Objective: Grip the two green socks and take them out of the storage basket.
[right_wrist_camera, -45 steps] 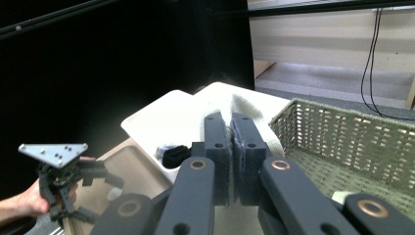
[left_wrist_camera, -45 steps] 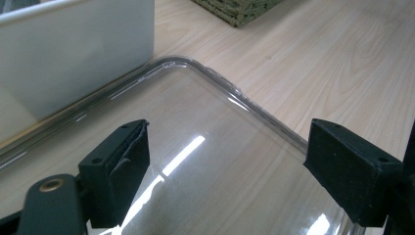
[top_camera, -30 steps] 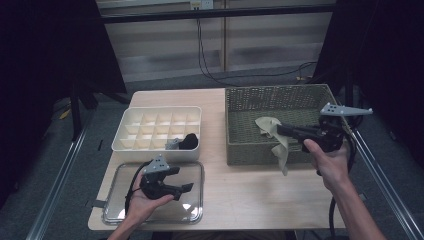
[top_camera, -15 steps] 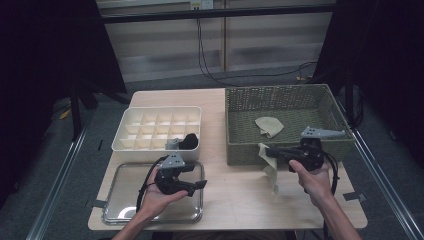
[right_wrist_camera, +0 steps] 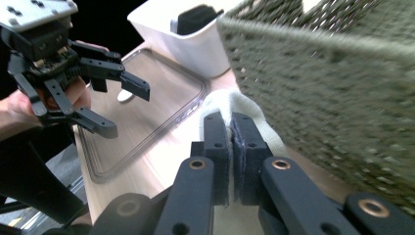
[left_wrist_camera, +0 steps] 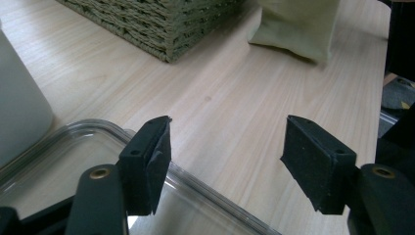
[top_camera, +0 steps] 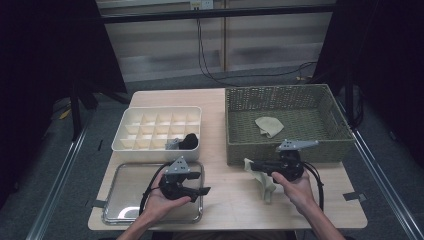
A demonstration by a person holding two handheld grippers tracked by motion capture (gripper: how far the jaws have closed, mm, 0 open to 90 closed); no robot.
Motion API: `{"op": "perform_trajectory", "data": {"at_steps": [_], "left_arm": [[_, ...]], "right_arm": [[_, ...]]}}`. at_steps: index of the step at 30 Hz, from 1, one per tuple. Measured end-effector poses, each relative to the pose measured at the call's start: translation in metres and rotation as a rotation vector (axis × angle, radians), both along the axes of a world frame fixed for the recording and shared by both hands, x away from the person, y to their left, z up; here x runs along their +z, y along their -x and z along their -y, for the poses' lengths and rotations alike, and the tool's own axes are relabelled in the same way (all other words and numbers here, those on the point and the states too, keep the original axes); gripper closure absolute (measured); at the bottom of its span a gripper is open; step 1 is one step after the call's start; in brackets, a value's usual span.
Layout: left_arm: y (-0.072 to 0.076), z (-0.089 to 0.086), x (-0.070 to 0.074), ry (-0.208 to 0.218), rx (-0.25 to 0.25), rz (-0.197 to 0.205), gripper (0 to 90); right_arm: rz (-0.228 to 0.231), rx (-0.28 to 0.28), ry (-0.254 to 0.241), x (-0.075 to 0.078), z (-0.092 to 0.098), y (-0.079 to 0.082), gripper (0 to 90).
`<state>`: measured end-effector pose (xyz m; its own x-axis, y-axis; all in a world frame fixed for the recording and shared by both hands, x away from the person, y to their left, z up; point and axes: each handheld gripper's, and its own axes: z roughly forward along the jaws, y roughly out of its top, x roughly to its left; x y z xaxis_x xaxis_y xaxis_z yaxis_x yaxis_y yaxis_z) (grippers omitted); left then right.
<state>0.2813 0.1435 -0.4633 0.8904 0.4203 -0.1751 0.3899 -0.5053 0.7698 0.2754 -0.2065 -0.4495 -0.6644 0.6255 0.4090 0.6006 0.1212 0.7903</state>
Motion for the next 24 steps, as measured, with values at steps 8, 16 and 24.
{"op": "perform_trajectory", "data": {"at_steps": [8,16,24], "left_arm": [[0.001,0.003,-0.002,0.000,-0.023,-0.016,42.9],[0.000,0.006,-0.005,-0.014,-0.035,-0.019,44.4],[0.000,0.007,-0.006,-0.012,-0.054,-0.025,44.4]], "right_arm": [[-0.026,0.052,0.029,-0.013,-0.022,-0.001,86.1],[-0.064,0.084,0.068,-0.031,-0.039,-0.005,85.0],[-0.071,0.117,0.089,-0.036,-0.048,-0.004,76.7]]}}
